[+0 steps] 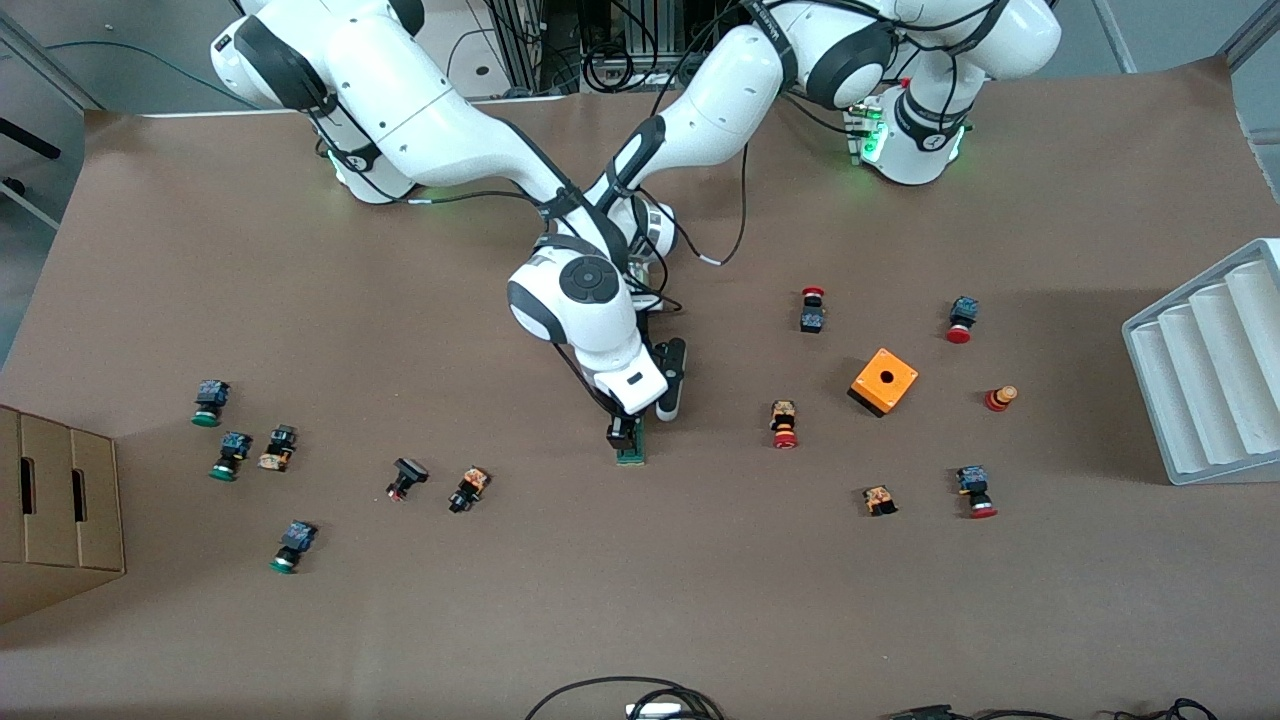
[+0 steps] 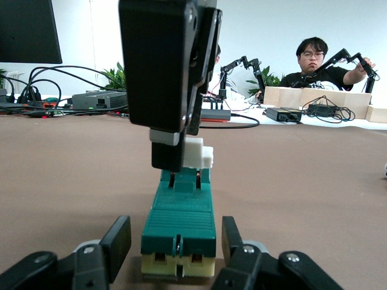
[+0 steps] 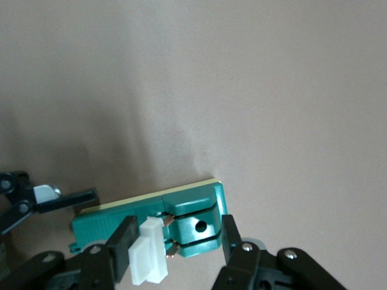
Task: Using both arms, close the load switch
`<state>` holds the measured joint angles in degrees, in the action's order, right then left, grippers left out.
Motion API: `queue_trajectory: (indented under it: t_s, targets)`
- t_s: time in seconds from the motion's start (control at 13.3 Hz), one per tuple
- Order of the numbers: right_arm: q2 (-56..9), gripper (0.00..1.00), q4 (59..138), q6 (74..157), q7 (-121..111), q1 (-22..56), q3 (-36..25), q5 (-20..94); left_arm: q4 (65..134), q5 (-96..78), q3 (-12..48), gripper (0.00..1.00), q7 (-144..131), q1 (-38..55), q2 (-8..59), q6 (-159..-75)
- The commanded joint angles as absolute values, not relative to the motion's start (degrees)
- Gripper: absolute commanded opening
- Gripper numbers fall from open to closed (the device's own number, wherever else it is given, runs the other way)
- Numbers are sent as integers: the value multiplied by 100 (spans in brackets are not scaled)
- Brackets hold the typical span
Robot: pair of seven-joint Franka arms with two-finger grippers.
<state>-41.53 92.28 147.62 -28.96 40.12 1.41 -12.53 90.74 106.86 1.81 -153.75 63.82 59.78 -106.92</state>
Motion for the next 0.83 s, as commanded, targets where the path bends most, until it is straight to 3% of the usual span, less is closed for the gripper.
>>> queue_trajectory:
  t_s: [0.0,0.75]
  targets:
    - [-4140,63,9158,14836,-3014,3894,114,-1415,9018,10784,149,69,-15504,6425,6082,-10582]
    - [-4140,62,9149,14827,-3129,3885,114,-1380,9018,10775,149,69,-15504,6425,6082,-10582]
